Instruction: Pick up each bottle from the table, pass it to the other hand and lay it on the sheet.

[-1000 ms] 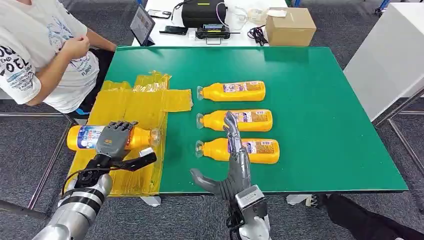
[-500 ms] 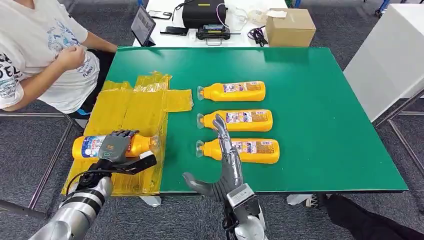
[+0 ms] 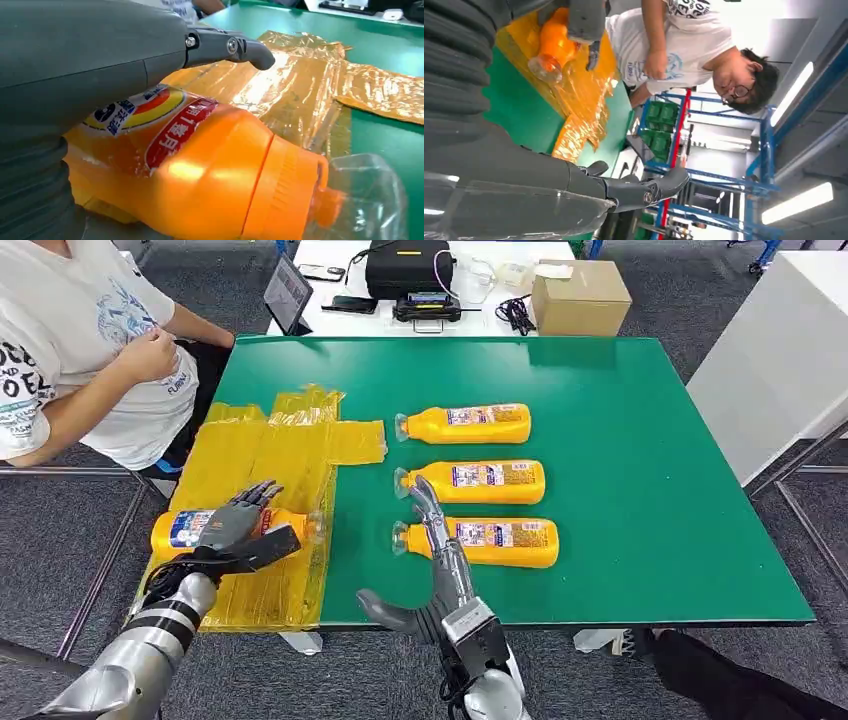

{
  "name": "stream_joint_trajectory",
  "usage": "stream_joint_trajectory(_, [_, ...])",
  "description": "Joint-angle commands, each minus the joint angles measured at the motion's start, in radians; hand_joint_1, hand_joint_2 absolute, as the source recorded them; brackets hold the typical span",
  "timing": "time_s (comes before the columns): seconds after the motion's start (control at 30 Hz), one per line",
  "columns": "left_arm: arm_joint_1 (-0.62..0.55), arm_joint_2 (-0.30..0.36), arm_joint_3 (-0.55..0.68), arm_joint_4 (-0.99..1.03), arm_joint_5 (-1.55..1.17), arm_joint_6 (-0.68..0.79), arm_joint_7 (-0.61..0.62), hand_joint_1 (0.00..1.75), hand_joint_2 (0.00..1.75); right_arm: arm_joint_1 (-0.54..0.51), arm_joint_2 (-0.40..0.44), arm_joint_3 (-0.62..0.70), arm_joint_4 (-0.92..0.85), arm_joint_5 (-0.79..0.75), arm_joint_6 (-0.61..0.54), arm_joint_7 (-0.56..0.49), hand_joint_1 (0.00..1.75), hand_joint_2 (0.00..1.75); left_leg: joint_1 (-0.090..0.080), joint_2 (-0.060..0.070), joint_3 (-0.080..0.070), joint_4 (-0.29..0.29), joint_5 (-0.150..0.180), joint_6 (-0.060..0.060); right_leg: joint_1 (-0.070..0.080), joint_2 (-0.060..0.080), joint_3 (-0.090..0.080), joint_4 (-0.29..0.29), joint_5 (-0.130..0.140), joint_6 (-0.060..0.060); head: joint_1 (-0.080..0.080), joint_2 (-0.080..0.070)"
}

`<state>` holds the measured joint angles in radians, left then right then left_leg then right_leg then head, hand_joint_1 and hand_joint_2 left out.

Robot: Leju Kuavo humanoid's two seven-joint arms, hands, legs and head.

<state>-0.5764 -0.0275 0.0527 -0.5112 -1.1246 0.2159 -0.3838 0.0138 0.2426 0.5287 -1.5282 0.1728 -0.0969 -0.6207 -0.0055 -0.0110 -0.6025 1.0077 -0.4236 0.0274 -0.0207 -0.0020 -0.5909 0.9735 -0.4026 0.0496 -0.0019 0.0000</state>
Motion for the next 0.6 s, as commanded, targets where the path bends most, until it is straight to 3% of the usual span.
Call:
stream_joint_trajectory(0.03, [0.039, -0.011, 0.072, 0.087, 0.070, -0.093, -0.013, 0.00, 1.75, -0.044, -0.013, 0.000, 0.091, -0.023, 0.024, 0.009, 0.00, 1.75, 0.001, 0.004, 0.005, -0.002, -0.001, -0.002, 0.001, 0.004, 0.004, -0.003, 0.001, -0.002, 0.000, 0.000])
stream_joint_trajectory(0.2, [0.061, -0.024, 0.115, 0.053, 0.224, -0.202, -0.081, 0.00, 1.75, -0.053, -0.004, -0.010, 0.121, -0.022, 0.014, 0.009, 0.00, 1.75, 0.000, 0.002, 0.007, -0.002, 0.000, -0.001, 0.000, 0.003, 0.007, -0.002, 0.000, -0.002, 0.000, 0.000])
stream_joint_trajectory(0.47, [0.058, -0.030, 0.319, 0.056, 0.687, -0.606, -0.090, 0.00, 1.75, -0.064, 0.002, 0.013, 0.166, -0.003, 0.033, 0.003, 0.00, 1.75, 0.001, 0.001, 0.012, -0.002, 0.000, -0.002, 0.001, 0.002, 0.012, -0.002, 0.000, -0.002, 0.000, 0.000])
stream_joint_trajectory(0.6, [0.056, -0.042, 0.359, 0.037, 0.827, -0.636, -0.060, 0.00, 1.75, -0.078, 0.003, 0.017, 0.198, 0.004, 0.015, -0.008, 0.00, 1.75, 0.001, -0.002, 0.011, -0.002, 0.001, -0.001, 0.001, -0.001, 0.012, -0.002, 0.000, -0.002, 0.000, 0.000])
